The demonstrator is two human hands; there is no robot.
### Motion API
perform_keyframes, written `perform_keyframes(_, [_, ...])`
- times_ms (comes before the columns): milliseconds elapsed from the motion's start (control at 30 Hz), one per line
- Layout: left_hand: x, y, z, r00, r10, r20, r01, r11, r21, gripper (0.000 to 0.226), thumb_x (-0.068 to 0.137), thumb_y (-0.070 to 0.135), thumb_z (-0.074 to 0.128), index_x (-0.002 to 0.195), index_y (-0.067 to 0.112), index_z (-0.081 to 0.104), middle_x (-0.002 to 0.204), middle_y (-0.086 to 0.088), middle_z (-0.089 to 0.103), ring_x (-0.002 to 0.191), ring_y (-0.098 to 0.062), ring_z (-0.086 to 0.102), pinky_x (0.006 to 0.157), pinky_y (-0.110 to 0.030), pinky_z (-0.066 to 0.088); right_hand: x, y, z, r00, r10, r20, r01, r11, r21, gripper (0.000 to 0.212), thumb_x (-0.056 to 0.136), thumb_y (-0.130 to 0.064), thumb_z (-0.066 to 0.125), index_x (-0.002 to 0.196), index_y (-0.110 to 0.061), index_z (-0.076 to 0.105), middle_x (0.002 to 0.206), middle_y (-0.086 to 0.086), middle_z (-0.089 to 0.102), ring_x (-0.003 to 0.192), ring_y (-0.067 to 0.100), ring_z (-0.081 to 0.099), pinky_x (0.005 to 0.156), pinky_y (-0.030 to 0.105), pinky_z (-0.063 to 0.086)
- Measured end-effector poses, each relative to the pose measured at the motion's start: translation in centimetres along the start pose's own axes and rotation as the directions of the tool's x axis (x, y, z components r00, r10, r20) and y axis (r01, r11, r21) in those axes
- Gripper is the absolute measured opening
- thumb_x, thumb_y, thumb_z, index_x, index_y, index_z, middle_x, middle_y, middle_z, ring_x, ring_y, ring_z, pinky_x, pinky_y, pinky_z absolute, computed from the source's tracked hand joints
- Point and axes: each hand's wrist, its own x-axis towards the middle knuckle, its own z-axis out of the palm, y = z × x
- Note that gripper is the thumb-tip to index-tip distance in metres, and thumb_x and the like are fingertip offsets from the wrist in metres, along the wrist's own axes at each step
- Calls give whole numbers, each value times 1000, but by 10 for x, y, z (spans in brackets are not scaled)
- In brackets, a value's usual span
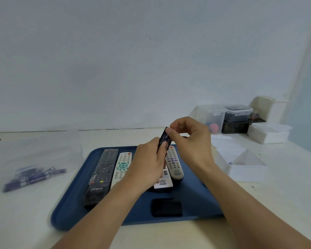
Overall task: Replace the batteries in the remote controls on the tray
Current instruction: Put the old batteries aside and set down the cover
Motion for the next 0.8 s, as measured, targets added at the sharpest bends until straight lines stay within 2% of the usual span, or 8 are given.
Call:
perform_keyframes(133, [0, 0, 3, 999, -34, 37, 36, 998, -52, 27, 108, 34, 40, 90, 20, 55, 74, -13, 65, 43, -15, 61, 40, -36, 54, 2, 4, -3, 999, 37, 20, -38, 997, 64, 11, 83, -12, 78, 79, -19, 70, 75, -1, 71, 77, 11, 67, 76, 37, 59])
perform_keyframes(267, [1, -1, 2, 998, -45, 43, 50, 993, -105, 28, 108, 32, 39, 90, 17, 55, 75, -18, 67, 41, -17, 60, 40, -33, 52, 2, 5, -6, 998, 46, 31, -50, 991, 127, 11, 83, -11, 78, 80, -19, 70, 77, 5, 71, 81, 22, 68, 80, 45, 58])
perform_keyframes(367, [2, -2, -2, 998, -16, 63, 23, 995, -102, 29, 108, 32, 40, 87, 19, 54, 73, -17, 67, 42, -19, 62, 39, -33, 52, 2, 6, -6, 998, 42, 42, -47, 991, 124, 9, 84, -11, 77, 83, -19, 72, 75, 5, 70, 80, 23, 68, 79, 49, 59])
perform_keyframes(467, [3, -1, -3, 998, -21, 56, 30, 985, -170, 30, 108, 32, 42, 87, 16, 56, 69, -17, 65, 42, -20, 60, 40, -33, 51, 3, 8, -6, 996, 67, 55, -75, 981, 178, 11, 84, -12, 78, 91, -20, 74, 72, -1, 65, 78, 18, 67, 82, 45, 60])
perform_keyframes(567, [6, 3, -2, 999, -43, 31, 50, 968, -247, 32, 108, 32, 43, 85, 14, 56, 65, -14, 63, 43, -21, 57, 40, -31, 48, 3, 8, -4, 989, 129, 68, -141, 967, 214, 14, 82, -18, 82, 94, -21, 77, 80, 5, 71, 76, 11, 67, 79, 36, 59])
perform_keyframes(700, [5, 4, -3, 995, -82, 62, 98, 943, -318, 32, 108, 33, 44, 87, 13, 57, 65, -13, 62, 45, -22, 57, 42, -31, 48, 3, 8, -3, 991, 118, 56, -127, 970, 208, 14, 80, -17, 83, 93, -20, 80, 89, 1, 75, 82, 12, 71, 78, 29, 58])
perform_keyframes(800, [4, 2, -5, 988, -122, 91, 148, 904, -401, 33, 108, 36, 44, 90, 11, 57, 66, -13, 61, 47, -24, 56, 45, -33, 49, 4, 6, -4, 985, 154, 79, -169, 953, 252, 9, 79, -14, 83, 86, -17, 77, 87, 2, 76, 83, 12, 71, 80, 26, 56])
